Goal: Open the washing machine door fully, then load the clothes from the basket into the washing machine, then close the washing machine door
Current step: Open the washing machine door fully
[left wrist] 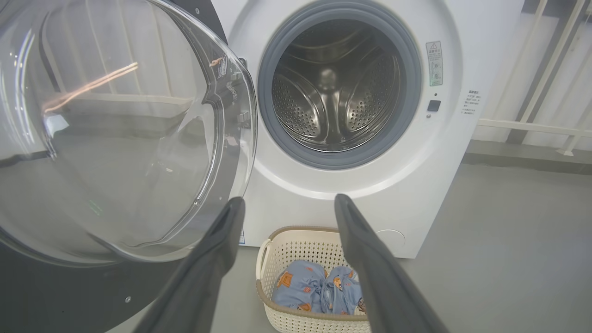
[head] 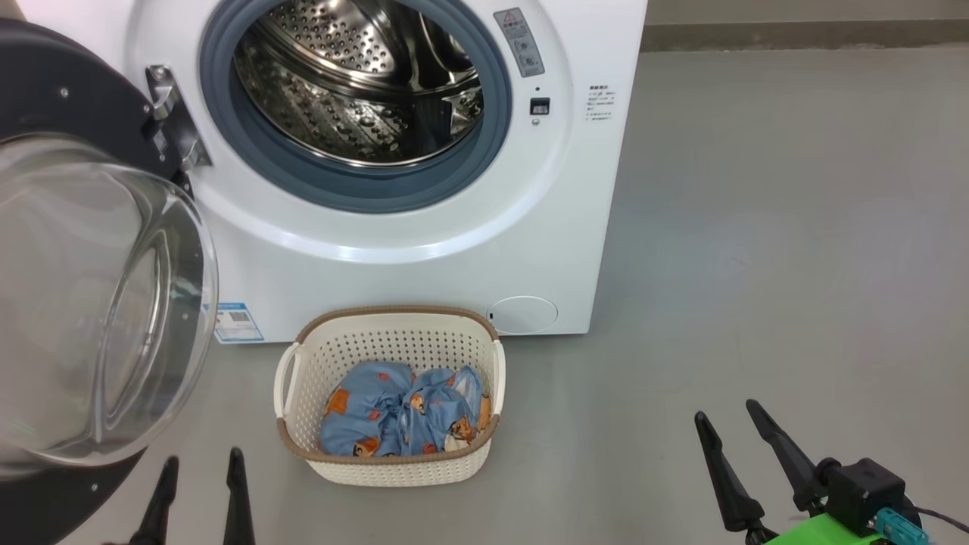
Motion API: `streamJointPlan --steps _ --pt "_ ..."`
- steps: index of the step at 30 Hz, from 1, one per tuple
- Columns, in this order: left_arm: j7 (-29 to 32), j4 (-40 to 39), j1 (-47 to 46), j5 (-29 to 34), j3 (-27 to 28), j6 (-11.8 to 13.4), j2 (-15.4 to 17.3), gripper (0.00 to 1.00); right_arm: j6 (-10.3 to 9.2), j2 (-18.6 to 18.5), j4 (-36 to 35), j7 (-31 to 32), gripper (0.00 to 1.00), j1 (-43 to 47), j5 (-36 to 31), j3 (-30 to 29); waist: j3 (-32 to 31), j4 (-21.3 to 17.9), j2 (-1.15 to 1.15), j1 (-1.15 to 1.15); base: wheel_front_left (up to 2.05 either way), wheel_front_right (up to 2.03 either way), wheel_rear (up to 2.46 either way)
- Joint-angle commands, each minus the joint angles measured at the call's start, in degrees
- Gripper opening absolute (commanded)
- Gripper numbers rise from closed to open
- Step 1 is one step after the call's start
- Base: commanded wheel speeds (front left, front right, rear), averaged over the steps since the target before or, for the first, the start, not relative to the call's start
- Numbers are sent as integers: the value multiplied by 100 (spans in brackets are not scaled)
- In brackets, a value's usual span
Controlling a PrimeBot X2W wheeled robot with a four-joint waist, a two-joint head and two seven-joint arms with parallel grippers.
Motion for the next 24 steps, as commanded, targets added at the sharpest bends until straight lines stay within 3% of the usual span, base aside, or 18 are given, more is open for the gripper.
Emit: streamJointPlan --steps 1,12,24 --pt "-32 -161 -33 -20 169 58 60 100 9 1 -172 -69 100 30 -86 82 -30 -33 0 0 0 0 0" --pt "-32 -221 181 -41 202 263 60 100 9 126 -239 -69 100 221 -221 -269 -82 -21 0 0 0 0 0" --pt "-32 -234 191 47 198 301 61 100 9 276 -283 -69 100 282 -345 -542 -112 -43 0 0 0 0 0"
